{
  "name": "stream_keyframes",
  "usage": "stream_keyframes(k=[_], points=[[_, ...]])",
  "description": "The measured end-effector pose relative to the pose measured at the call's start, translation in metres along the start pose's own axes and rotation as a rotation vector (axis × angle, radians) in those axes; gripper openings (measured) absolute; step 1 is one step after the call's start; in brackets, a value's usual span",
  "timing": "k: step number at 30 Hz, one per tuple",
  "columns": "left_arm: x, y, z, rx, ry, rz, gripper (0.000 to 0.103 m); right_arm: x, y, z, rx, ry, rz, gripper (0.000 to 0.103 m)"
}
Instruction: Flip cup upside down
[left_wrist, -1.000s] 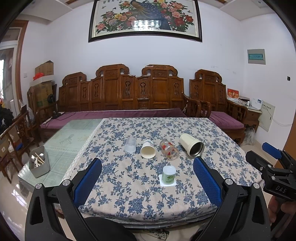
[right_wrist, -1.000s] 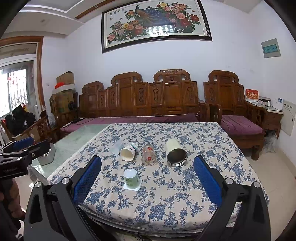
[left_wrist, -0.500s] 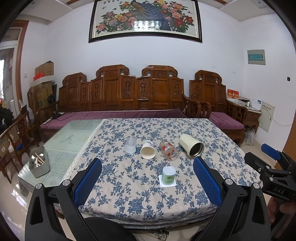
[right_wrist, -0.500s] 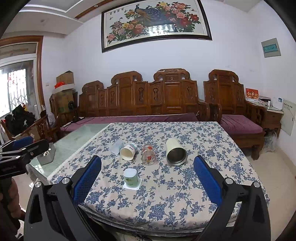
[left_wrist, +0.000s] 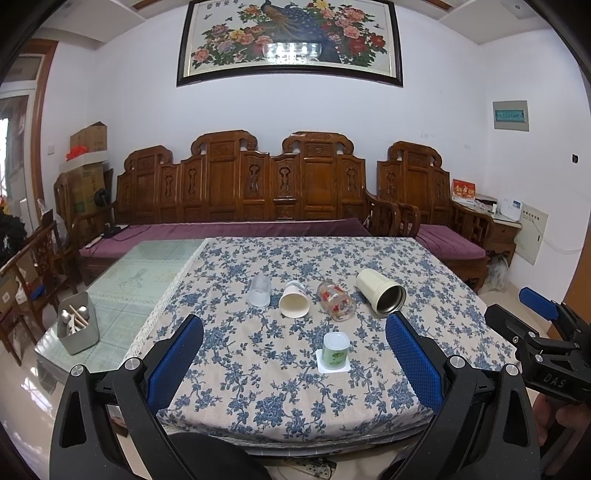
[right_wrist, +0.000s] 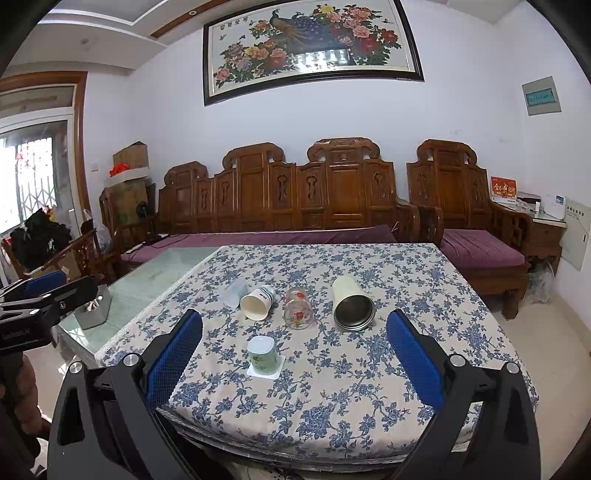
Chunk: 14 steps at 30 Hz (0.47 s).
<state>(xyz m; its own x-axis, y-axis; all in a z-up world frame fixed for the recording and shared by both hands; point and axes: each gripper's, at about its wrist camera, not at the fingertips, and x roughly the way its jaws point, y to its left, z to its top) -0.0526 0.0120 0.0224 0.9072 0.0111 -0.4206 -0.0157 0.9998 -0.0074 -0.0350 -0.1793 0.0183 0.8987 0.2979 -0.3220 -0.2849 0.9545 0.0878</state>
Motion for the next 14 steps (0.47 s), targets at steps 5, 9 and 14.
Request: stream_keyframes(k=[5, 9, 14], points=[[0.0, 0.0, 0.0013, 0.003, 0.002, -0.001, 0.095, -0.0004, -0.0001, -0.0012, -0.002, 0.001, 0.002, 0.101], [-0.0002, -0.0002, 0.0012, 0.002, 0.002, 0.0, 0.095, -0.0007, 0.0004, -0.001, -0.002, 0.0, 0.002, 0.101], [0.0001, 0.0, 0.0013, 0.002, 0.002, -0.001, 0.095, -0.0005, 0.0003, -0.0013, -0.001, 0.002, 0.002, 0.101]])
